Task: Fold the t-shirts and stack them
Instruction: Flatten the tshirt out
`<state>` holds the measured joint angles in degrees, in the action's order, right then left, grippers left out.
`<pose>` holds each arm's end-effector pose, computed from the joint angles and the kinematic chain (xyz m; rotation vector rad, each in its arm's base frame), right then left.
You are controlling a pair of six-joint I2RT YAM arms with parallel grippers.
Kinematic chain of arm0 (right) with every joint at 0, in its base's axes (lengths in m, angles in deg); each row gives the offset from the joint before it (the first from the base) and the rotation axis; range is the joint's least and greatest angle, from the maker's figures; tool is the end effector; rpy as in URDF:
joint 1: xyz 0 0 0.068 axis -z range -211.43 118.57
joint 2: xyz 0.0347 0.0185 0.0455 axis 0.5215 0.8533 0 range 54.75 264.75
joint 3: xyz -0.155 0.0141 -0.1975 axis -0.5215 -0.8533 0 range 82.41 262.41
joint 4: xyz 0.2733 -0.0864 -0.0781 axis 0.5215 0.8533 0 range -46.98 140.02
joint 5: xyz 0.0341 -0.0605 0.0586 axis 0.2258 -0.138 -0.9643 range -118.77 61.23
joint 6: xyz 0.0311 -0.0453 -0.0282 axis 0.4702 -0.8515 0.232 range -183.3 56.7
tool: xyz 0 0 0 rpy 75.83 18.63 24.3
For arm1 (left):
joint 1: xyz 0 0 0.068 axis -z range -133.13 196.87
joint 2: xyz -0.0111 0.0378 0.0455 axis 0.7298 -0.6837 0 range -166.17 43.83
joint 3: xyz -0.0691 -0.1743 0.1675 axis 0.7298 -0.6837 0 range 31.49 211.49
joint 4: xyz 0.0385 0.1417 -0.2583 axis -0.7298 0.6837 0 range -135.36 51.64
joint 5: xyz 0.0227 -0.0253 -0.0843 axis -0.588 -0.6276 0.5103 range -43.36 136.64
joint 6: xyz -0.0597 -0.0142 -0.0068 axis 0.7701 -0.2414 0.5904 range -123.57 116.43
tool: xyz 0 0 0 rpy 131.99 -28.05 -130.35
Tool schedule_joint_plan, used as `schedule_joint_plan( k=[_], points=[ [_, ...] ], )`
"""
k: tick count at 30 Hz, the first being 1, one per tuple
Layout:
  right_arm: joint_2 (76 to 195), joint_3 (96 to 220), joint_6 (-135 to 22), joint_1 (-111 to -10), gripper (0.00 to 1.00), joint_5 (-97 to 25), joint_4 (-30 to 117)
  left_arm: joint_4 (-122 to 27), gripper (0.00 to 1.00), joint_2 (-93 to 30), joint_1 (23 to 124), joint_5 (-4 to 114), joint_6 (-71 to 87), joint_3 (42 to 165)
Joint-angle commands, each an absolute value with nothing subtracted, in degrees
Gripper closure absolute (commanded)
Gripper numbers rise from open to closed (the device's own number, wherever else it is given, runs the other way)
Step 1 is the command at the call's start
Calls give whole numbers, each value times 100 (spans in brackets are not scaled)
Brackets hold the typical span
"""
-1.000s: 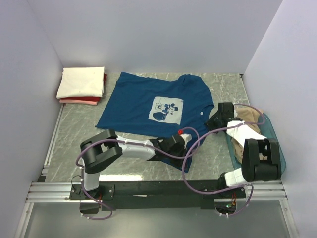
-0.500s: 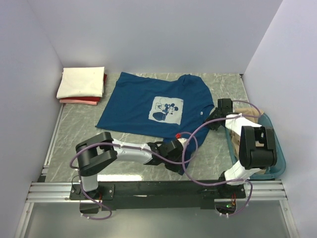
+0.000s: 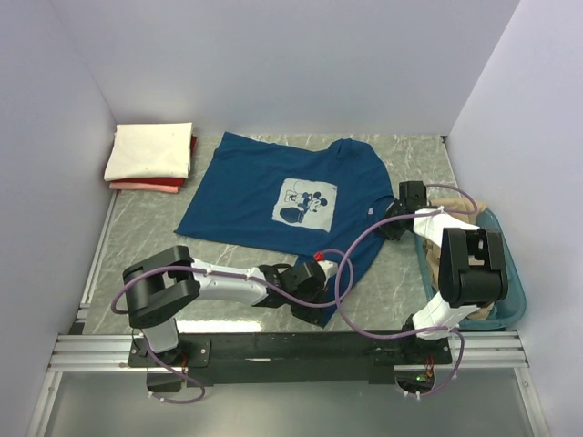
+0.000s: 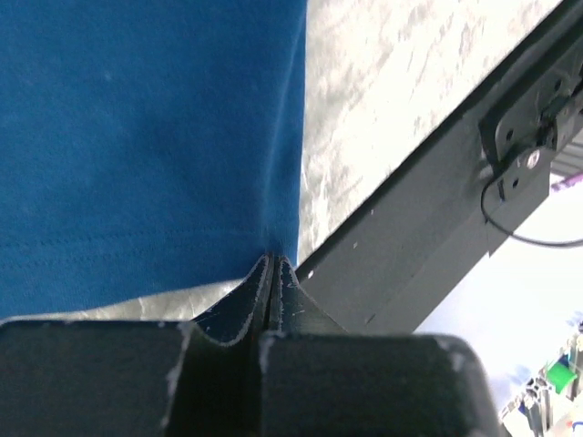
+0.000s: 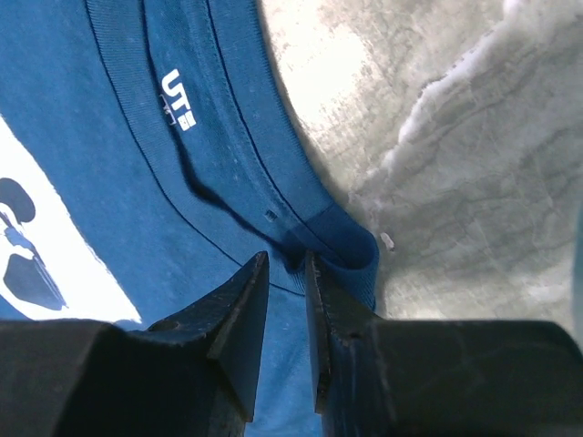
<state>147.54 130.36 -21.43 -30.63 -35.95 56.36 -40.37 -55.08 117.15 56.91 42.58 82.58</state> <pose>0.3380 0.0012 0.0960 0.9145 2.4704 0.4179 0.1152 -0.3456 0.0877 0.6675 2.7190 -0.9326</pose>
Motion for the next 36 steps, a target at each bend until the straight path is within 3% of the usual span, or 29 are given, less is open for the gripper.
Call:
schedule_joint_plan(
  k=[1,12,16,22,26,36],
  points=[
    [14519,13260,-2234,-2967,69,-3194,6015,-3833,99,-5224,11815,5921,4090,8045],
    [13641,13550,-2427,-2853,63,-3255,6656,-4097,99,-5425,12078,6176,4142,8361],
    [12964,13051,-2445,-2862,59,-3545,6657,-4001,99,-5127,12079,6010,4239,8325],
    [12129,11910,-2349,-3116,59,-3844,6569,-3833,83,-4512,11886,5641,4414,8317],
    [11620,11284,-2094,-3511,59,-3756,6411,-3946,81,-4397,11412,5578,4564,8238],
    [11750,10676,-1373,-4259,58,-3387,5655,-4649,83,-5627,11208,6035,4511,8493]
  ],
)
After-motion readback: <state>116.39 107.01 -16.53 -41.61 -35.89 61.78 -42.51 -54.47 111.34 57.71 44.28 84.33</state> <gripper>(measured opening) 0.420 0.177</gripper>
